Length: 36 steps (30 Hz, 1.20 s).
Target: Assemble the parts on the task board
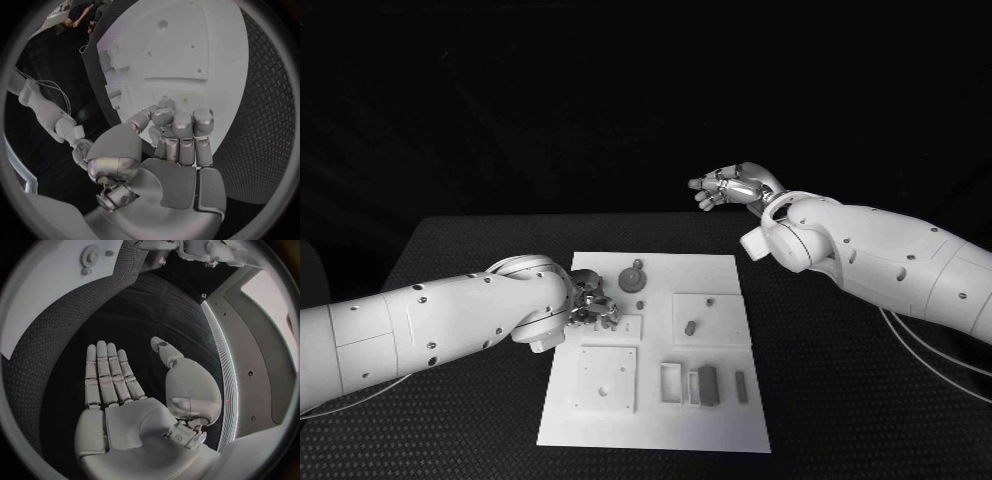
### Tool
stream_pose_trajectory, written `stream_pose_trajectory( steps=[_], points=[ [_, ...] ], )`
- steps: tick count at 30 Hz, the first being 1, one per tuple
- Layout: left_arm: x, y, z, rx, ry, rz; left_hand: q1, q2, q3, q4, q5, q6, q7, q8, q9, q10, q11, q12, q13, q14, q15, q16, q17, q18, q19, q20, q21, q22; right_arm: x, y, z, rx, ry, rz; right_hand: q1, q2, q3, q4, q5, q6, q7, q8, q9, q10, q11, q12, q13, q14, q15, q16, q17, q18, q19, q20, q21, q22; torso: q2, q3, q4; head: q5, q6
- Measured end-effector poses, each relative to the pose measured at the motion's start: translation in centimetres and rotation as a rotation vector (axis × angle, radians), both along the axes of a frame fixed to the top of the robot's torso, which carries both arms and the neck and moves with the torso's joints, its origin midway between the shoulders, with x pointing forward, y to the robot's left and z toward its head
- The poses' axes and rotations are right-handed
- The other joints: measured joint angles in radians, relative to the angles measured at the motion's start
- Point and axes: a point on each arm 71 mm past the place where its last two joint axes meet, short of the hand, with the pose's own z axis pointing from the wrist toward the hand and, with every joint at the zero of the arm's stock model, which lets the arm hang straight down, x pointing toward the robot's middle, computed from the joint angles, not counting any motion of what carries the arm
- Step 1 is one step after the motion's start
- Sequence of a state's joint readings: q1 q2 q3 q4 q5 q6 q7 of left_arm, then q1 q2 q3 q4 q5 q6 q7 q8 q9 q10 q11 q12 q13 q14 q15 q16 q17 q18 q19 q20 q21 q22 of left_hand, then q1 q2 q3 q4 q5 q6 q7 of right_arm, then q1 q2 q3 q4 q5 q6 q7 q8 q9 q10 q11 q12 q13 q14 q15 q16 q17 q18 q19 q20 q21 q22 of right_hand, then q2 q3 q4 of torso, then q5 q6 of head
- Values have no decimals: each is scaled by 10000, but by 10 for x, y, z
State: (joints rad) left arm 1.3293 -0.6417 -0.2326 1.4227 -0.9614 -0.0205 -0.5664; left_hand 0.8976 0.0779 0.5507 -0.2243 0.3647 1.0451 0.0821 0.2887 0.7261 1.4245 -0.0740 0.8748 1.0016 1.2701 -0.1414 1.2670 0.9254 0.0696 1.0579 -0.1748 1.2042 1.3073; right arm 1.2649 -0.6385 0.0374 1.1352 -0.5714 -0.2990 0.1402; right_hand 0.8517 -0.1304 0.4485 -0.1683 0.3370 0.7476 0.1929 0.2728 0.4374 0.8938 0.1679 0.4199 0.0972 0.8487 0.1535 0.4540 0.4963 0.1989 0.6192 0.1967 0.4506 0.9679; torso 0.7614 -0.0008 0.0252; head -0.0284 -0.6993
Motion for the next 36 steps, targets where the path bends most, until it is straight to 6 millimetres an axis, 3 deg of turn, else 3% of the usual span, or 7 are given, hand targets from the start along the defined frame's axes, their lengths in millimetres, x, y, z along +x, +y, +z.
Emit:
stream_pose_trajectory(
  steps=[9,24,36],
  points=[
    [-1,0,-3,63,61,-21,-125,-32,0,0,71,53,52,10,0,0,0,0,-62,-36,-37,38,-37,0,-1,2,0,2,0,2,0,5,48,115,0,0,28,27,0,0,0,0,-8,35,35,-27,-20,0,0,0,-9,1,-32,32,-36,1,0,0,6,67,-20],
    [-1,-2,-3,248,-68,-205,-255,-83,-1,-4,196,147,34,67,51,-7,-8,81,-136,-13,-88,108,-93,7,-2,4,38,6,0,3,-1,-10,101,224,1,0,-1,56,36,1,0,0,-18,35,35,-72,-59,-1,-1,-39,-32,0,-68,68,-36,10,0,-7,6,58,-11],
    [-3,-3,-4,574,-262,-545,-255,-84,0,-7,254,184,35,98,95,18,-33,81,-159,-14,-90,148,-114,11,-40,-2,78,5,-1,6,0,-196,-8,316,46,45,43,98,78,1,0,-1,-57,34,36,-109,-143,-1,-1,-77,-47,1,-106,104,-94,32,-1,-8,7,21,-94]
  ],
)
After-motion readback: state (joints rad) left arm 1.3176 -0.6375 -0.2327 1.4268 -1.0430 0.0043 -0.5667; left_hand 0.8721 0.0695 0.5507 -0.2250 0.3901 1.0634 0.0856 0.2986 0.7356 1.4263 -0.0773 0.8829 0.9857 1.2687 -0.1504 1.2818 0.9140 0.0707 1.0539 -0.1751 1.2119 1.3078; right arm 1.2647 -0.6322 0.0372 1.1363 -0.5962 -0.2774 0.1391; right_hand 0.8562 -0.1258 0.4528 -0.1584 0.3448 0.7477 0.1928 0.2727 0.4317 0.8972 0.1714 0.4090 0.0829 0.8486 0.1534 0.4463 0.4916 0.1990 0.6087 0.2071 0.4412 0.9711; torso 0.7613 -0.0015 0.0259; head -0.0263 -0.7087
